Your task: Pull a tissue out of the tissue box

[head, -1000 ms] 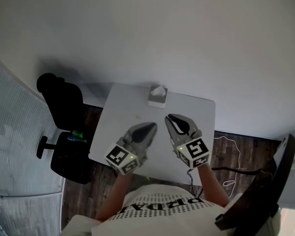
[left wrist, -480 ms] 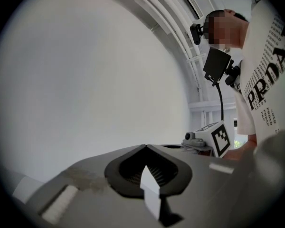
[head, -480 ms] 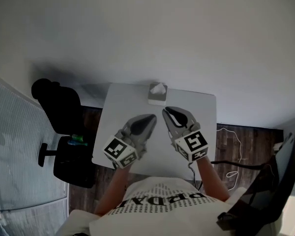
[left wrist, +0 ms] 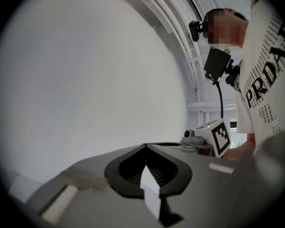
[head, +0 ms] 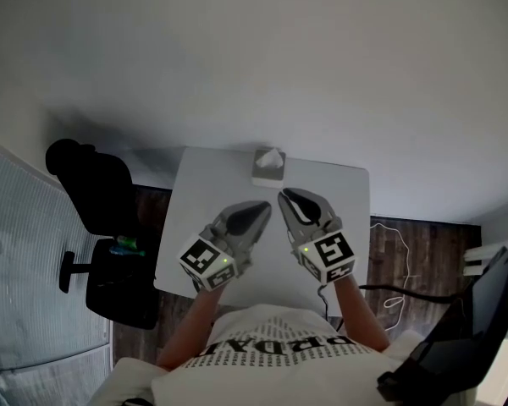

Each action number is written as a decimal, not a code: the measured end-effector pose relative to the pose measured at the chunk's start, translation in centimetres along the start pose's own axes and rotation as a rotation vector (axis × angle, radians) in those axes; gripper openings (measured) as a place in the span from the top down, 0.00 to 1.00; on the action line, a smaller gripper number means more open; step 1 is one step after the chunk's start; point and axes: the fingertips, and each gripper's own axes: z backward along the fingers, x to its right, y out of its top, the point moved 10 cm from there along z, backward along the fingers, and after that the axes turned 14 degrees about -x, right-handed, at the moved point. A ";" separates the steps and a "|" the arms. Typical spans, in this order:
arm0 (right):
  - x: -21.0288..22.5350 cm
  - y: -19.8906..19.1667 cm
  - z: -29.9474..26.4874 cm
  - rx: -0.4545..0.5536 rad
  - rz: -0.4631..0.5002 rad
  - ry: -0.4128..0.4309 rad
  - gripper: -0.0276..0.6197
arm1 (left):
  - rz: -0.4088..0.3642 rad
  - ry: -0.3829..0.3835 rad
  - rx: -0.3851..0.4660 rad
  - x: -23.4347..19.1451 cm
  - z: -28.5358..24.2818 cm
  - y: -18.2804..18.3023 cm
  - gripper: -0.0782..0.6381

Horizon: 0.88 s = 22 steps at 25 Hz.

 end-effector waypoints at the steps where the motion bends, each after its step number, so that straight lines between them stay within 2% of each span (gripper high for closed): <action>1: 0.2 0.0 -0.2 0.000 0.002 0.003 0.91 | 0.008 0.005 0.001 -0.2 -0.1 -0.1 0.90; 6: 1.2 -0.8 -2.1 -0.015 0.016 0.002 0.91 | 0.027 0.019 -0.010 -1.5 -0.7 -0.7 0.90; 10: 2.2 -1.7 -3.7 -0.046 0.018 0.002 0.88 | 0.037 0.023 -0.020 -2.8 -1.3 -1.7 0.90; 13: 3.1 -2.2 -5.1 -0.067 0.010 0.011 0.81 | 0.049 0.027 -0.035 -3.9 -2.0 -2.4 0.90; 22: 5.5 -4.7 -8.9 -0.132 -0.018 0.013 0.81 | 0.092 0.042 -0.091 -7.3 -4.0 -5.1 0.90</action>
